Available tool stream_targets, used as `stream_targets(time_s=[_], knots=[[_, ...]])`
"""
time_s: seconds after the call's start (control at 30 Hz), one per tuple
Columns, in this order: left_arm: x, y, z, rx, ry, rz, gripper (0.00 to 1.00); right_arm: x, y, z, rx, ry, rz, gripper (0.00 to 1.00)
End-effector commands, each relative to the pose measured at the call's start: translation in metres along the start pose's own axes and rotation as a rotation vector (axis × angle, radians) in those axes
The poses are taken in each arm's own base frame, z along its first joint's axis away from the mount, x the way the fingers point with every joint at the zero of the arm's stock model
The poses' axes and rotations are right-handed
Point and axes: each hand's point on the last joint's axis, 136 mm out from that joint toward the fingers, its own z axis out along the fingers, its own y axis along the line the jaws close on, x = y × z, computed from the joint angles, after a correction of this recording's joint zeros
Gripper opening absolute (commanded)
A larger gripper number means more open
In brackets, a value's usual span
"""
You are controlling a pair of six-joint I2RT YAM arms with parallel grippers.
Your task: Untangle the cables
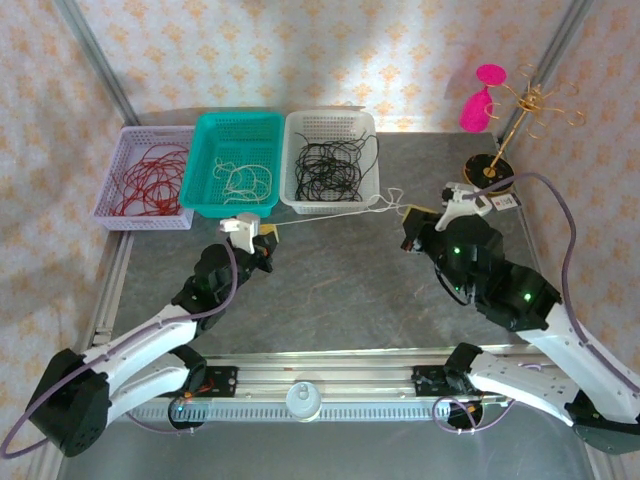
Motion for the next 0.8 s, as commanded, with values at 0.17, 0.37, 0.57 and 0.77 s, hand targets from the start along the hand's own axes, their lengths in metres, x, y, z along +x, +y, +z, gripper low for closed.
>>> stream_targets(time_s=[0.17,0.37,0.57,0.77], knots=[[-0.039,0.014,-0.025,-0.087,0.005,-0.011,0.00,0.025,-0.016,-0.003,-0.005,0.043,-0.101,0.13],[-0.086,-0.033,-0.038,0.066,0.045,0.080,0.00,0.102,-0.014,0.040,-0.054,0.241,-0.238,0.38],[-0.107,-0.070,-0.046,0.188,0.130,0.201,0.00,0.128,0.042,0.040,-0.444,0.214,-0.301,0.49],[-0.125,-0.090,-0.052,0.240,0.127,0.232,0.00,0.104,0.122,0.008,-0.903,-0.035,-0.394,0.51]])
